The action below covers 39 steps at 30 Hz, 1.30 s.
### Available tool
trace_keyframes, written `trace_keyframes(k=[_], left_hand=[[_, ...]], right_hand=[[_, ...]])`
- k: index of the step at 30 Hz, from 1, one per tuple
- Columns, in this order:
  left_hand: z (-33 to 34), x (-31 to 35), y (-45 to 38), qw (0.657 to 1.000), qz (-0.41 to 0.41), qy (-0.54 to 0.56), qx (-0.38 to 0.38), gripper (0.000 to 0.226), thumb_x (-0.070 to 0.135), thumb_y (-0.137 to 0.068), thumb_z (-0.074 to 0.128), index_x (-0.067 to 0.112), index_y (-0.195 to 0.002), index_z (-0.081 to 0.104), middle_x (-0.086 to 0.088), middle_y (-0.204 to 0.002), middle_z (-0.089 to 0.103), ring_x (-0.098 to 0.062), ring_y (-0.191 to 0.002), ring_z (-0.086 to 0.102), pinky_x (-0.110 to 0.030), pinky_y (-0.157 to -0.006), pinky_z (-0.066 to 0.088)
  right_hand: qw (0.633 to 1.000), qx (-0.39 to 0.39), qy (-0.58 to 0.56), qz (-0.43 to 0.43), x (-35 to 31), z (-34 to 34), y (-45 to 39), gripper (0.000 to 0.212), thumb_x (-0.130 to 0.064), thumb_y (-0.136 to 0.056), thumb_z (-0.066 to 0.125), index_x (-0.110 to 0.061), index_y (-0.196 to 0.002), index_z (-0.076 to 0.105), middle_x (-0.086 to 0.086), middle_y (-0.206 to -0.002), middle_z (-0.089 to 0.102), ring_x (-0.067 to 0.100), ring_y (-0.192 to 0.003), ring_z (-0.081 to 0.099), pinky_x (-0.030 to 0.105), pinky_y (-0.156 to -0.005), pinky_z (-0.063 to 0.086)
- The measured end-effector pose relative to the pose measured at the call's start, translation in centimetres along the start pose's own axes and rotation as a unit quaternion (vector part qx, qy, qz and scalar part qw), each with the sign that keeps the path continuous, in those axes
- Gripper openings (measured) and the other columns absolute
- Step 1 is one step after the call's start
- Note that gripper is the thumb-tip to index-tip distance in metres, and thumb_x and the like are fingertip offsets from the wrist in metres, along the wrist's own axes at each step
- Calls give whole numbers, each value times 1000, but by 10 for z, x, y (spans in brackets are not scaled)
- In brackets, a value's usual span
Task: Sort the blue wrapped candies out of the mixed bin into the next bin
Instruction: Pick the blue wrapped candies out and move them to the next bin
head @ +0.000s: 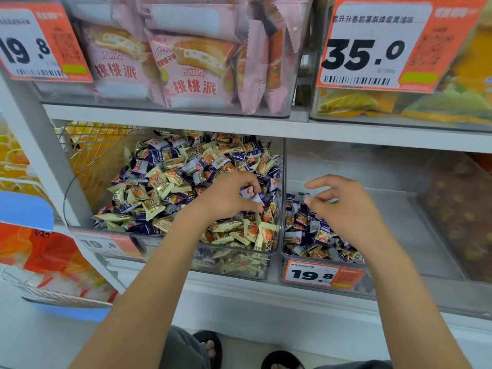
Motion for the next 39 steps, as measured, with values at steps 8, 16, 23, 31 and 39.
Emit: trace_keyframes(k=[8,16,23,31,39], left_hand=[[-36,68,42,973,73,195,103,30,6,-72,77,12,-97,61,-2,-85,73,-15,-75,69,-24,-72,56],[-21,62,38,971,29,224,81,39,-2,-89,56,21,-118,44,-3,-125,60,-14,-85,69,-34,-78,57],[-29,-23,35,996,-66,-59,13,24,-2,-82,65,16,-97,67,-1,-107,67,-8,-90,61,-15,-76,50],[17,-29,16,959,0,-239,-153,74,-2,-85,54,36,-144,29,-4,-151,27,-22,-135,31,-33,-111,28],[19,-33,11,976,-12,-154,-154,50,11,-91,58,25,-136,43,4,-142,41,-16,-127,40,-25,-99,32]], right_hand=[[971,-10,-136,-195,-66,-7,24,41,-20,-82,69,-42,-113,55,-12,-103,61,7,-86,62,24,-72,53],[976,72,-137,-154,-46,-24,15,26,-9,-87,63,-31,-100,67,-16,-99,66,8,-81,68,22,-73,55],[993,-31,84,-77,-14,-4,8,32,-35,-91,57,-35,-123,59,-13,-146,38,10,-130,42,14,-96,26],[992,-19,89,-86,-22,10,6,24,-34,-91,58,-36,-115,60,-12,-127,58,9,-116,51,20,-84,34],[993,-25,76,-90,-25,14,6,23,-30,-91,59,-36,-113,61,-12,-122,60,6,-108,53,18,-80,36]])
Point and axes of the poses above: each hand's wrist, its own y-axis away from the middle knuckle, its own z-axis out of the palm, x = y × z, the point moved 9 cm from there along -y, towards the middle knuckle
